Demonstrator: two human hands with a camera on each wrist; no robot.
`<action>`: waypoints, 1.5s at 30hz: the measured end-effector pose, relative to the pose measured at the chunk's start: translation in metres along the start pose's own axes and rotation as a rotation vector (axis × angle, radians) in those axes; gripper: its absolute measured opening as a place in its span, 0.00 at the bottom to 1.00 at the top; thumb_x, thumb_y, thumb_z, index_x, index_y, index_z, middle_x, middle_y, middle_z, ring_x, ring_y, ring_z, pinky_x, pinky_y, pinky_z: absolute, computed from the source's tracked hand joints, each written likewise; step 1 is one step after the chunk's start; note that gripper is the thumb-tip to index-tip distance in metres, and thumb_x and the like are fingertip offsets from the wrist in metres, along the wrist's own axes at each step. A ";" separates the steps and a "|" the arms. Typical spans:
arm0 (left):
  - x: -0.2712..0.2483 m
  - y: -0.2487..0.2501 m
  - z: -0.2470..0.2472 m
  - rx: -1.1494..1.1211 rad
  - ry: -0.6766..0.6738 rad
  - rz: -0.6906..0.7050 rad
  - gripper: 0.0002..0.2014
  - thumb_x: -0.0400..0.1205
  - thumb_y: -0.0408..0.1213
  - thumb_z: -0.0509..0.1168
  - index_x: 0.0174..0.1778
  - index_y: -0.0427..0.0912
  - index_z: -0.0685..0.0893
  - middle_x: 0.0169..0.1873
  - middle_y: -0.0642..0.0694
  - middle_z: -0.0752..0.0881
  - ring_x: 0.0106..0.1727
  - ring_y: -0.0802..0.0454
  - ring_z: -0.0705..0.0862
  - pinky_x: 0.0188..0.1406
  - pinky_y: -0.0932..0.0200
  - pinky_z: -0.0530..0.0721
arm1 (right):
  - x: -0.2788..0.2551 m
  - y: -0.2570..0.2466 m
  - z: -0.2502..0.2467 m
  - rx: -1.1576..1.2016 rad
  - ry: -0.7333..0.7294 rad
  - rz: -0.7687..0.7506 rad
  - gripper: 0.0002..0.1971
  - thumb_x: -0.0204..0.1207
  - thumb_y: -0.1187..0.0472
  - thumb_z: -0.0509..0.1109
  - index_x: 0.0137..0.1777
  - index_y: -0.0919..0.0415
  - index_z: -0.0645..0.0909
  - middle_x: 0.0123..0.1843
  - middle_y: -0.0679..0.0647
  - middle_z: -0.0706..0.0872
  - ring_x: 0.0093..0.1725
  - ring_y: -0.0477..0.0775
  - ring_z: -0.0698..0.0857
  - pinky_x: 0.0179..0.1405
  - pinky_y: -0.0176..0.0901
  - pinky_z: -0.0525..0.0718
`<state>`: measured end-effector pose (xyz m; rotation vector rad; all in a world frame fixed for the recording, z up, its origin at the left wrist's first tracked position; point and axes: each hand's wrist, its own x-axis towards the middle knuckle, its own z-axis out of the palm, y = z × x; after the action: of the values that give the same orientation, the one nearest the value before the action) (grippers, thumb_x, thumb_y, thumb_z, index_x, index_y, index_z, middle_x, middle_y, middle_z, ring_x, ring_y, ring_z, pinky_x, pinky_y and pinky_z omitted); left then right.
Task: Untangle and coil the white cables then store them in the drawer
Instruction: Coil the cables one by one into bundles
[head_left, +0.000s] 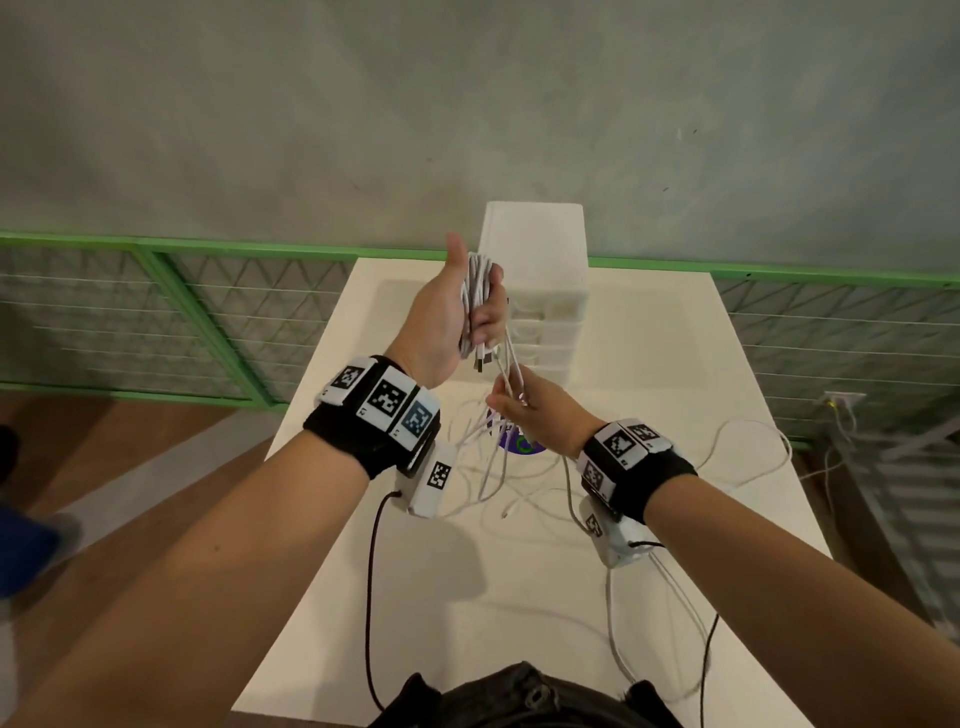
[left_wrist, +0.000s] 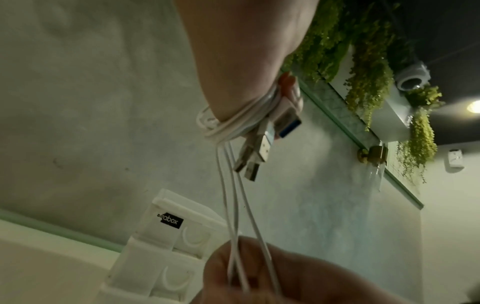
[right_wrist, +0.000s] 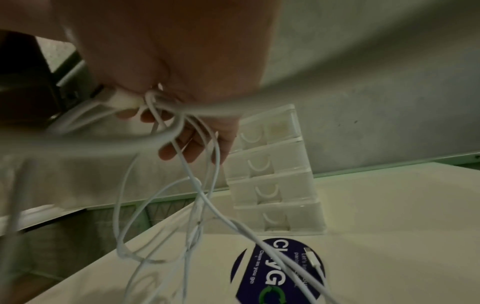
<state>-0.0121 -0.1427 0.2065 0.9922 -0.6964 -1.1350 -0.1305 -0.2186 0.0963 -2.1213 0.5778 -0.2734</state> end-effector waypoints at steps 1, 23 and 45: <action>0.001 -0.001 0.002 0.006 0.024 0.011 0.31 0.85 0.60 0.33 0.35 0.41 0.70 0.15 0.52 0.64 0.14 0.56 0.60 0.18 0.62 0.62 | 0.000 0.000 0.002 -0.033 -0.022 -0.011 0.06 0.78 0.53 0.66 0.42 0.49 0.72 0.37 0.47 0.80 0.33 0.39 0.78 0.40 0.41 0.77; 0.013 -0.029 -0.035 1.686 -0.037 0.161 0.19 0.88 0.47 0.49 0.39 0.37 0.72 0.25 0.49 0.72 0.33 0.48 0.75 0.38 0.56 0.69 | 0.004 -0.032 -0.016 -0.210 -0.016 -0.195 0.10 0.80 0.57 0.64 0.57 0.60 0.81 0.54 0.55 0.87 0.52 0.52 0.82 0.53 0.44 0.78; -0.029 -0.086 0.022 1.352 -0.348 -0.094 0.26 0.66 0.65 0.72 0.31 0.45 0.75 0.31 0.50 0.77 0.37 0.51 0.78 0.45 0.55 0.80 | 0.009 -0.053 -0.059 0.290 0.691 -0.131 0.15 0.79 0.53 0.65 0.30 0.52 0.80 0.22 0.54 0.80 0.21 0.49 0.78 0.28 0.43 0.80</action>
<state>-0.0745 -0.1299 0.1383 1.9591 -1.8172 -0.8339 -0.1302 -0.2390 0.1735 -1.7547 0.7339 -1.1200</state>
